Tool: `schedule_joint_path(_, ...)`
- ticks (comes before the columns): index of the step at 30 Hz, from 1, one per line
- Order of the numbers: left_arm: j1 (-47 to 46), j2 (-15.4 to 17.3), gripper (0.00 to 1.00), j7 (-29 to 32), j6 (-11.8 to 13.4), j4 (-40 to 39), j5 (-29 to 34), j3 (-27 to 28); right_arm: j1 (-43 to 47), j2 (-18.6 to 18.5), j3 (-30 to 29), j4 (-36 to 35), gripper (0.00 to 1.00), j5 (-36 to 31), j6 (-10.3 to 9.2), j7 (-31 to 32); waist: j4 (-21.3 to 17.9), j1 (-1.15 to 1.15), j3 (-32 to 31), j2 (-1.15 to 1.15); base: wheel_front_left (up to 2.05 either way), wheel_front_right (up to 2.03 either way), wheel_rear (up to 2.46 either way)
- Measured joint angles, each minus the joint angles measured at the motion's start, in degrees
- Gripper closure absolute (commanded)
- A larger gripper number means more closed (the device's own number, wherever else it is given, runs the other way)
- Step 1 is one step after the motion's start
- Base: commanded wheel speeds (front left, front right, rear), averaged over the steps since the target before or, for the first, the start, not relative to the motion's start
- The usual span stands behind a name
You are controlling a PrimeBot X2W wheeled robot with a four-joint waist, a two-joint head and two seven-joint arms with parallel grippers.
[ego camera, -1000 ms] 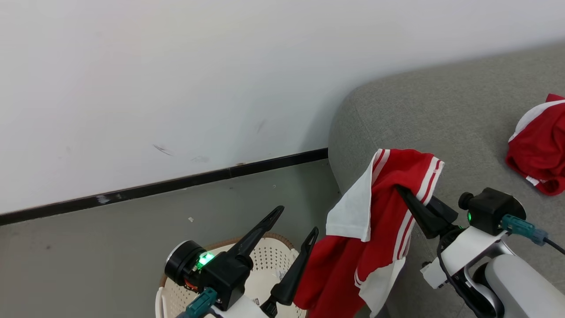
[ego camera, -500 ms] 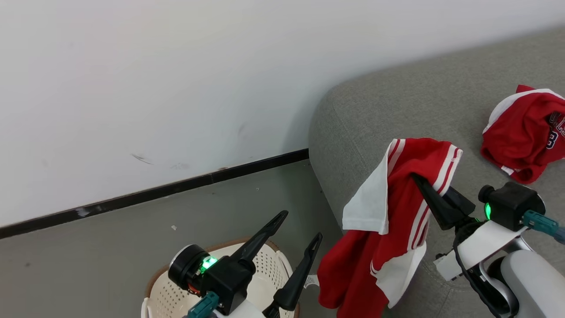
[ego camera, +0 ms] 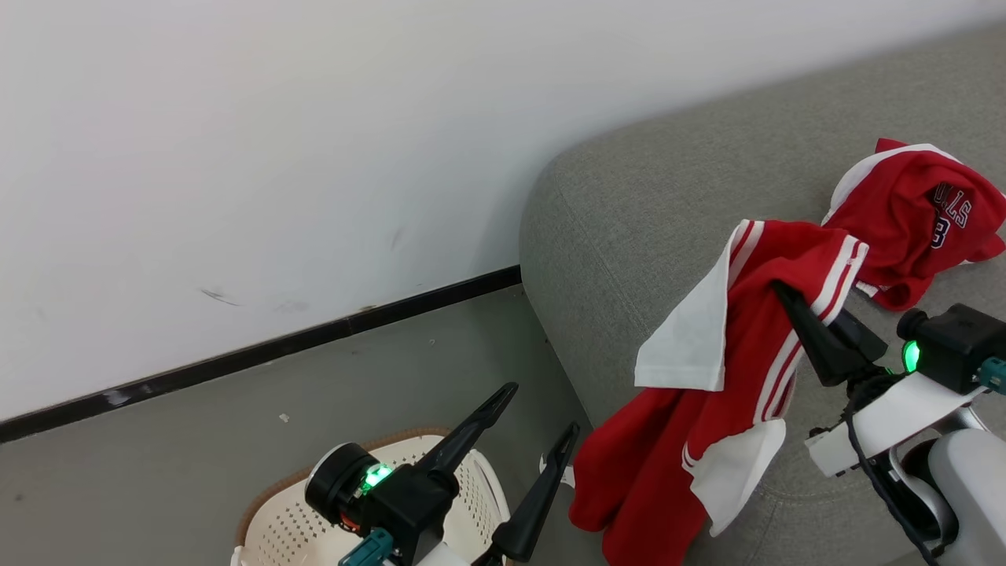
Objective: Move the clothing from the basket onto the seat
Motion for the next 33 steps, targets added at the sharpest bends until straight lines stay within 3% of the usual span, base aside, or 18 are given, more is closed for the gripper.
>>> schedule_joint_path(14,0.88,-0.38,0.0,0.09,0.05,-0.25,-0.4,-2.1,-5.42,-2.02,-8.82,3.78,1.0,5.77,0.0,0.0,0.38,0.0,1.34,0.0,0.0,0.0,0.0)
schedule_joint_path(33,1.13,-0.43,0.0,2.57,0.49,-1.26,0.01,-3.94,-21.15,-3.56,-24.07,19.53,1.0,16.42,-0.01,2.37,3.58,0.0,6.07,0.0,0.0,0.0,0.0)
